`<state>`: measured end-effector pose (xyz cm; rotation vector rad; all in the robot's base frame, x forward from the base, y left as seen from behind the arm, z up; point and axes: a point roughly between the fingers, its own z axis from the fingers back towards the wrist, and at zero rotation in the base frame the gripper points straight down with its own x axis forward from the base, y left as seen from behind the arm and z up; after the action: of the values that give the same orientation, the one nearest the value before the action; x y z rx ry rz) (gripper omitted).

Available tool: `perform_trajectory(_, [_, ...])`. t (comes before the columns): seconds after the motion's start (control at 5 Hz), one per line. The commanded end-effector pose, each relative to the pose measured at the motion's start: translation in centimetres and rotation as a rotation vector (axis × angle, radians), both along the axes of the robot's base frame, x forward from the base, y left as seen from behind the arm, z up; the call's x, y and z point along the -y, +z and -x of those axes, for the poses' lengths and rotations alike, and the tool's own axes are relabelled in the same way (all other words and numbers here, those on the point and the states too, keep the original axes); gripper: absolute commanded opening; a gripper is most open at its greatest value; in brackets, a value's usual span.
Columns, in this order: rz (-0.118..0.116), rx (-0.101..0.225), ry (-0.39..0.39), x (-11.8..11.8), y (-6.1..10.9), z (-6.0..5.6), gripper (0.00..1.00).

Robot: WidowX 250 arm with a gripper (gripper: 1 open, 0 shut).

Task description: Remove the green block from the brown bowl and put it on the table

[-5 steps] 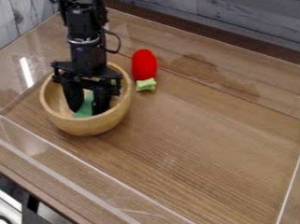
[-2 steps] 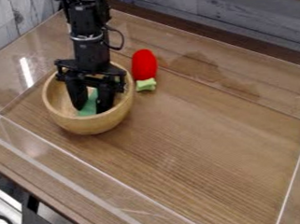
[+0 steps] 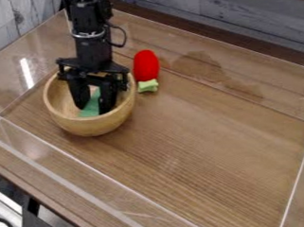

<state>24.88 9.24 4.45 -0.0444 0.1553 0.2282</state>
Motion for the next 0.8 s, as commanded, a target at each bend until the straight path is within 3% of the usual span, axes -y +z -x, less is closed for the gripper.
perform_trajectory(0.0, [-0.021, 0.08, -0.004, -0.13, 2.41, -1.21, 0.0])
perform_trajectory(0.6, [-0.002, 0.09, 0.001, 0.16, 3.37, -1.51, 0.0])
